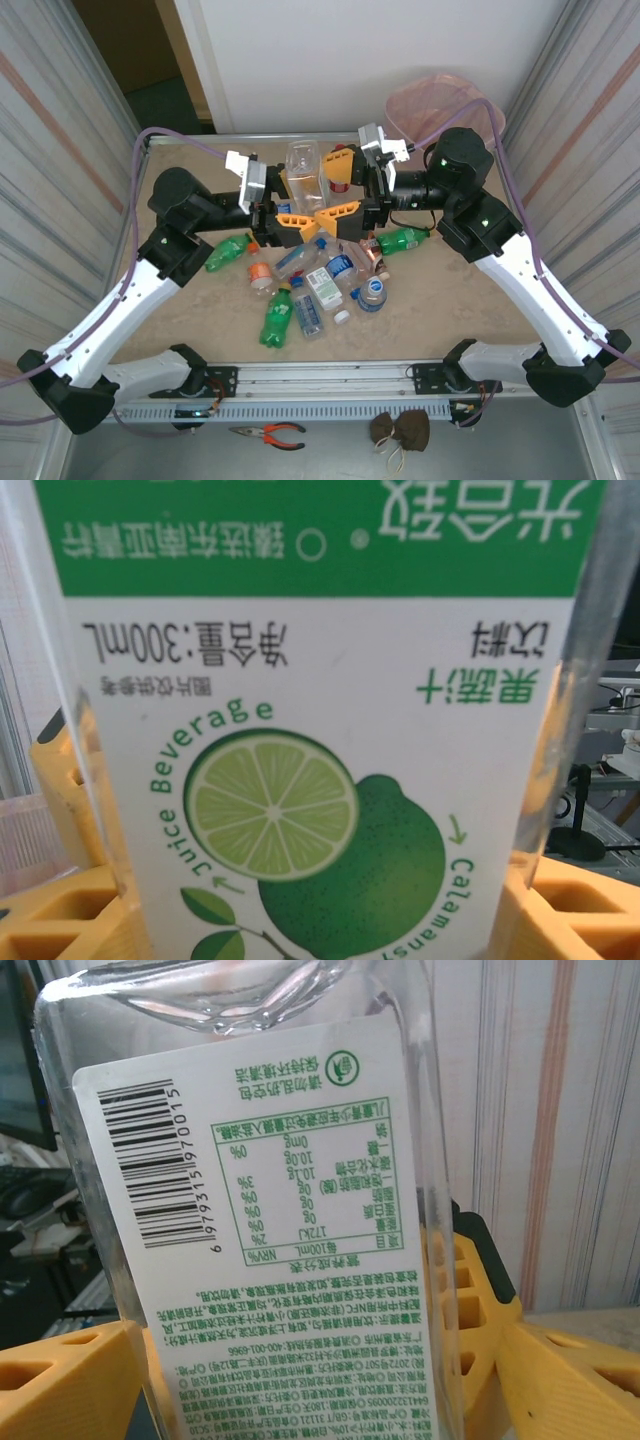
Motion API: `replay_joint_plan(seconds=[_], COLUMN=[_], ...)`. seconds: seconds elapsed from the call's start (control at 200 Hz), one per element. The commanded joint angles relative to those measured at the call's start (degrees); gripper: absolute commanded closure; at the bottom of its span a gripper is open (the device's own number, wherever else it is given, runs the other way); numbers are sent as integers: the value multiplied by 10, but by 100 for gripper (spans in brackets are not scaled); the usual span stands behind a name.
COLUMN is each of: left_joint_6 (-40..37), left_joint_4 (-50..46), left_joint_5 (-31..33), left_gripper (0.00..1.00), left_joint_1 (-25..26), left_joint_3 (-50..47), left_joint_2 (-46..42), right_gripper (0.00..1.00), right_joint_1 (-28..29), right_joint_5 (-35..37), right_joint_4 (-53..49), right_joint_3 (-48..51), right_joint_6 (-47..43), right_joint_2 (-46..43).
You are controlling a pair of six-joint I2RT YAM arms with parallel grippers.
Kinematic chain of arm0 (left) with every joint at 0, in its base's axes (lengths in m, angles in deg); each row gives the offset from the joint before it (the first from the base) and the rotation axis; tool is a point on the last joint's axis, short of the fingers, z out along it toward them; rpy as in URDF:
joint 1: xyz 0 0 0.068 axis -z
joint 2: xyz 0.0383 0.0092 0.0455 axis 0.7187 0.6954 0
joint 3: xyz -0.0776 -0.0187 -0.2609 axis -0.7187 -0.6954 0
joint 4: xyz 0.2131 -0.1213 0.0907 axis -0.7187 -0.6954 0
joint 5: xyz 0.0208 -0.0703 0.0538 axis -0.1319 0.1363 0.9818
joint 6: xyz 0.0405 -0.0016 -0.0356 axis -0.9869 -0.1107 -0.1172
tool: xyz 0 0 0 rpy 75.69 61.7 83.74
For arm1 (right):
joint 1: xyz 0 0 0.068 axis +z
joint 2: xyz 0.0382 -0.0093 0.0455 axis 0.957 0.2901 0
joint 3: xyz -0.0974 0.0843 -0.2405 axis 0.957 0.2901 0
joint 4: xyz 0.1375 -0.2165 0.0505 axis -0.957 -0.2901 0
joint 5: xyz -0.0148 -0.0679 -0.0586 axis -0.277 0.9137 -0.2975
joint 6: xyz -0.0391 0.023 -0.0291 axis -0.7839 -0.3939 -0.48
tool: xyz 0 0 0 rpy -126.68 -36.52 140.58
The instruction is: Put the plastic bottles in the bin
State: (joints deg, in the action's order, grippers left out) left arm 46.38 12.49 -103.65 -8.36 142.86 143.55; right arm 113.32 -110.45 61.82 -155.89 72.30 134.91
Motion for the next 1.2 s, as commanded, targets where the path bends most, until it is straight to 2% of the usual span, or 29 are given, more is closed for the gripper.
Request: replay_joint_plan(seconds=[0.0, 0.291, 0.581, 0.747, 0.912, 1.037, 1.197], left_joint_6=[-10, -9, -14, -21, -38, -57, -73], left_joint_4=[-20, -21, -23, -24, -33, -67, -121], left_joint_5=[6, -2, 8, 40, 102, 154, 220], left_gripper=[52, 52, 52, 44, 26, 18, 17], left_joint_1=[8, 12, 14, 14, 14, 14, 13], left_joint_3=[12, 15, 12, -3, -32, -48, -66], left_joint_2=[12, 17, 11, -4, -39, -70, -99], right_gripper=[9, 11, 27, 34, 37, 39, 41], right_joint_1=[16, 16, 17, 16, 2, -38, -121], right_joint_5=[-18, -9, -3, 12, 43, 67, 114], right_joint_4=[11, 8, -3, -8, -25, -32, -54], right_joint_3=[-21, -25, -28, -28, -36, -48, -76], right_joint_6=[-8, -12, -16, -20, -24, -15, 11], right_joint_2=[2, 4, 5, 0, 2, 7, 31])
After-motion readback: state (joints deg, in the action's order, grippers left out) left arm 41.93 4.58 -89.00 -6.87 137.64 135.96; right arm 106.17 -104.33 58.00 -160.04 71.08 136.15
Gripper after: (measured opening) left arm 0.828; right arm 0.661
